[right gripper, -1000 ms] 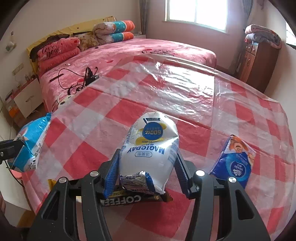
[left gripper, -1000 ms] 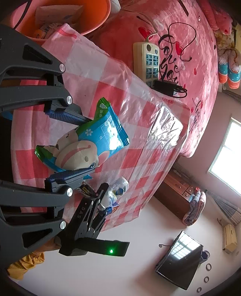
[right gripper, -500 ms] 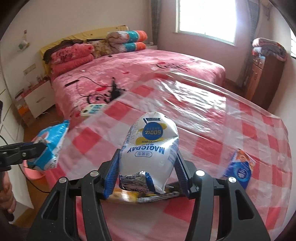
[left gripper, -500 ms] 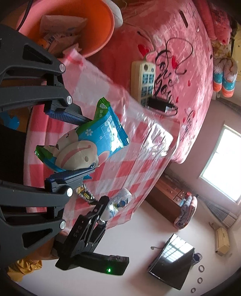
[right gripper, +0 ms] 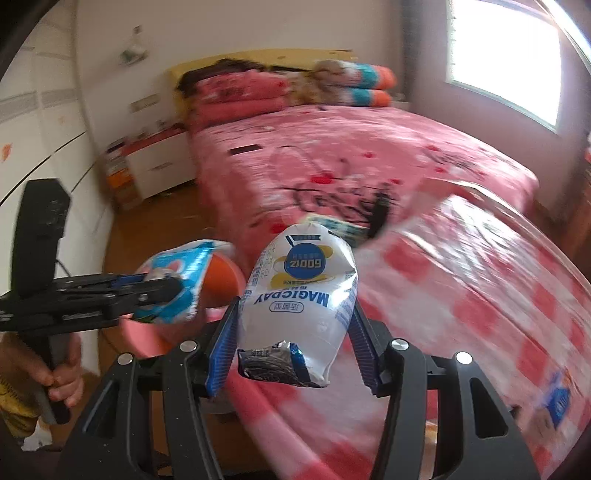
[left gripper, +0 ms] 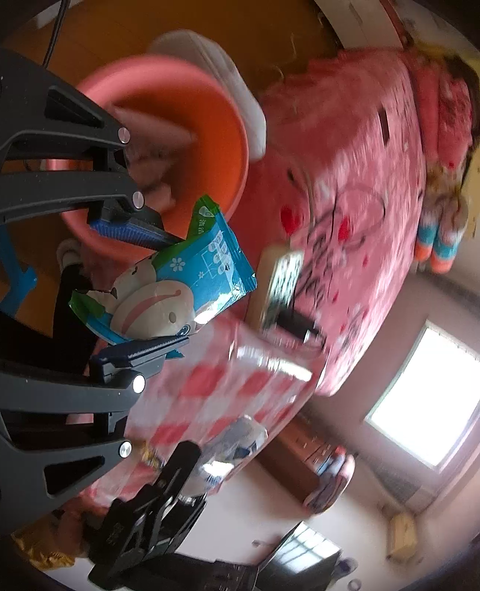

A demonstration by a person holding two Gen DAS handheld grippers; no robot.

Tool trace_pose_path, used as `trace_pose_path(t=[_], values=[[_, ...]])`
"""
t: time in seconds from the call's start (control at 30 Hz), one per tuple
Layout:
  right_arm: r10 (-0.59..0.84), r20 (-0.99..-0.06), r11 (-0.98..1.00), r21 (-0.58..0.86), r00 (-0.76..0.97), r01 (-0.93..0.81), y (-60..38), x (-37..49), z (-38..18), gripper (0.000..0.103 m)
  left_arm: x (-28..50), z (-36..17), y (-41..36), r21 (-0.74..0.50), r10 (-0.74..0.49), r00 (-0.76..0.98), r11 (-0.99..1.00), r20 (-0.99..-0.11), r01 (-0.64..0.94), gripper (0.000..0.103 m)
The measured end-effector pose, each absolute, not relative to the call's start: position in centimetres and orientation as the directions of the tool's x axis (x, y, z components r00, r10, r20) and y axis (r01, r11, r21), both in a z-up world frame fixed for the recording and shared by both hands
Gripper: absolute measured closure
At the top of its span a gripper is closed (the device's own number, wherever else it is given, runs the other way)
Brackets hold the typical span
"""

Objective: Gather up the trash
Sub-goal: 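Carry the snack bag and milk bag with both tools over the orange bucket, then open both tools to drop the snack bag and milk bag into the bucket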

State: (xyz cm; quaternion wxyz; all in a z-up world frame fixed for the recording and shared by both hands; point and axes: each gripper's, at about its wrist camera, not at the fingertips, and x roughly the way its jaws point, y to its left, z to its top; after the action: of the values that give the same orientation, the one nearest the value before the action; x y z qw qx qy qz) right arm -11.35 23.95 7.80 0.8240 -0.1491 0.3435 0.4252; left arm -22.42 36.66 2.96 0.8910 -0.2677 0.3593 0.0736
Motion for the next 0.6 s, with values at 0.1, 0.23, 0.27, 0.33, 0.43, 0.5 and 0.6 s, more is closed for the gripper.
trace_pose_path(t=[0.1, 0.23, 0.27, 0.33, 0.43, 0.5, 0.6], values=[[0.618, -0.705, 0.526, 0.04, 0.349, -0.85, 27.5, -12.6, 7.4, 0.047, -23.4, 2.3, 38.7, -0.427, -0.031, 0.725, 0.826, -0.688, -0.369, 0.056], [0.623, -0.725, 0.45, 0.027, 0.293, -0.892, 31.4, -14.1, 6.5, 0.047, -24.6, 1.1, 41.0, -0.434, -0.003, 0.713, 0.795, -0.701, -0.423, 0.056], [0.622, -0.733, 0.431, 0.025, 0.277, -0.902, 32.5, -14.4, 6.1, 0.047, -24.8, 0.8, 41.4, -0.436, 0.001, 0.711, 0.789, -0.703, -0.433, 0.056], [0.617, -0.742, 0.407, 0.017, 0.261, -0.913, 34.0, -15.1, 5.3, 0.046, -25.2, 0.1, 42.4, -0.439, 0.013, 0.705, 0.773, -0.709, -0.457, 0.055], [0.589, -0.77, 0.372, -0.011, 0.245, -0.928, 36.6, -15.9, 3.6, 0.019, -26.0, -0.6, 43.8, -0.426, 0.071, 0.699, 0.748, -0.711, -0.509, 0.032], [0.563, -0.786, 0.371, -0.034, 0.254, -0.928, 37.6, -16.2, 2.3, 0.014, -26.6, -0.8, 44.7, -0.407, 0.119, 0.692, 0.733, -0.712, -0.545, 0.026], [0.554, -0.795, 0.384, -0.021, 0.248, -0.923, 37.5, -16.3, 1.3, 0.013, -26.8, -0.8, 45.3, -0.393, 0.136, 0.688, 0.736, -0.713, -0.552, 0.022]])
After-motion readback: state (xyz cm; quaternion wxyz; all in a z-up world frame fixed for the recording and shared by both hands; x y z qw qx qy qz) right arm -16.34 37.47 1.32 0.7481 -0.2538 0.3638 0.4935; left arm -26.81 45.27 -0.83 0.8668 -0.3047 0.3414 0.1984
